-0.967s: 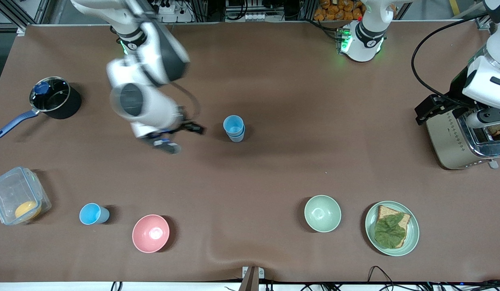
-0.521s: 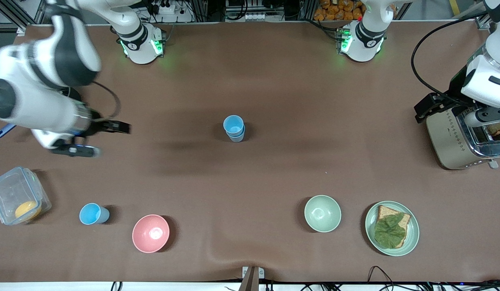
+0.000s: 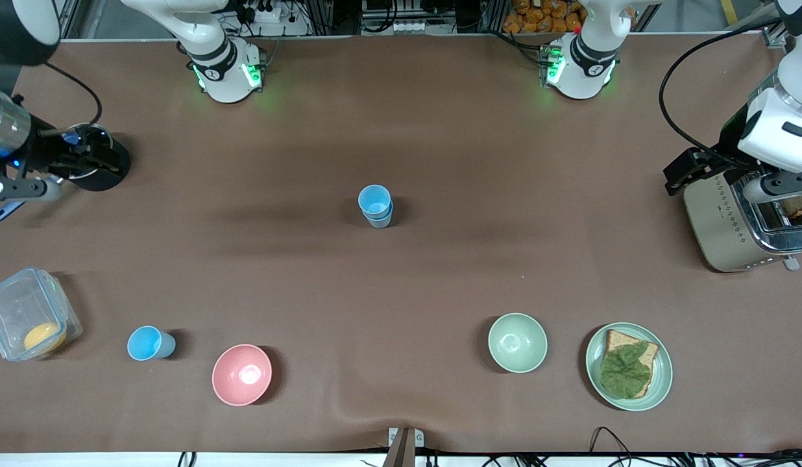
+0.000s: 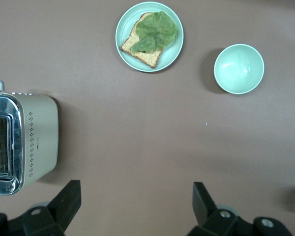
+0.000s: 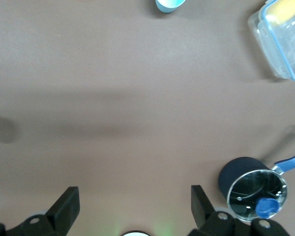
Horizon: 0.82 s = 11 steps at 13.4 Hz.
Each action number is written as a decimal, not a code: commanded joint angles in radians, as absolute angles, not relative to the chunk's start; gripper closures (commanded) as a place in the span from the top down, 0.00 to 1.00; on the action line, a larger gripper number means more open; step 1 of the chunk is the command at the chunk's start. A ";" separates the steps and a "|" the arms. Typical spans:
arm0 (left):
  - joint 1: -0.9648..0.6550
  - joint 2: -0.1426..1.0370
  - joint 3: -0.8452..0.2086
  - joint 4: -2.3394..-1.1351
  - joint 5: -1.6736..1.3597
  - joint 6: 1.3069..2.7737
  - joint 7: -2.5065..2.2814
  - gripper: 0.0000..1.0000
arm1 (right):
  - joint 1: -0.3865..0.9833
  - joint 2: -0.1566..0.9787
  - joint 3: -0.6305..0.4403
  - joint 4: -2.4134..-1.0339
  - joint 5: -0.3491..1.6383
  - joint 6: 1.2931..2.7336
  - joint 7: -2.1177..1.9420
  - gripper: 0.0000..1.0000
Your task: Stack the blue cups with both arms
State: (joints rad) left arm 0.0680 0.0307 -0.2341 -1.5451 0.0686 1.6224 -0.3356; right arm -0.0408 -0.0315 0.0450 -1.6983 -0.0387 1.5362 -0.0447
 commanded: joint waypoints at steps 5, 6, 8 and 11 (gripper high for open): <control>0.083 0.011 -0.235 -1.542 0.058 1.595 -0.272 1.00 | -0.077 -0.026 0.075 -1.615 -0.063 1.508 -0.061 1.00; 0.084 0.006 -0.227 -1.543 0.057 1.592 -0.231 1.00 | -0.077 -0.028 0.071 -1.615 -0.052 1.512 -0.054 1.00; 0.115 0.000 -0.225 -1.543 0.055 1.582 -0.158 1.00 | -0.078 -0.028 0.069 -1.615 -0.048 1.535 -0.049 1.00; 0.118 0.000 -0.224 -1.543 0.041 1.562 -0.089 1.00 | -0.080 -0.028 0.046 -1.615 0.015 1.536 -0.014 1.00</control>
State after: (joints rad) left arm 0.1093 0.0168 -0.2202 -1.5429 0.0631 1.5872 -0.1341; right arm -0.0573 -0.0316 0.0455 -1.6317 -0.0250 1.5397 -0.0386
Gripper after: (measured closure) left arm 0.000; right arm 0.000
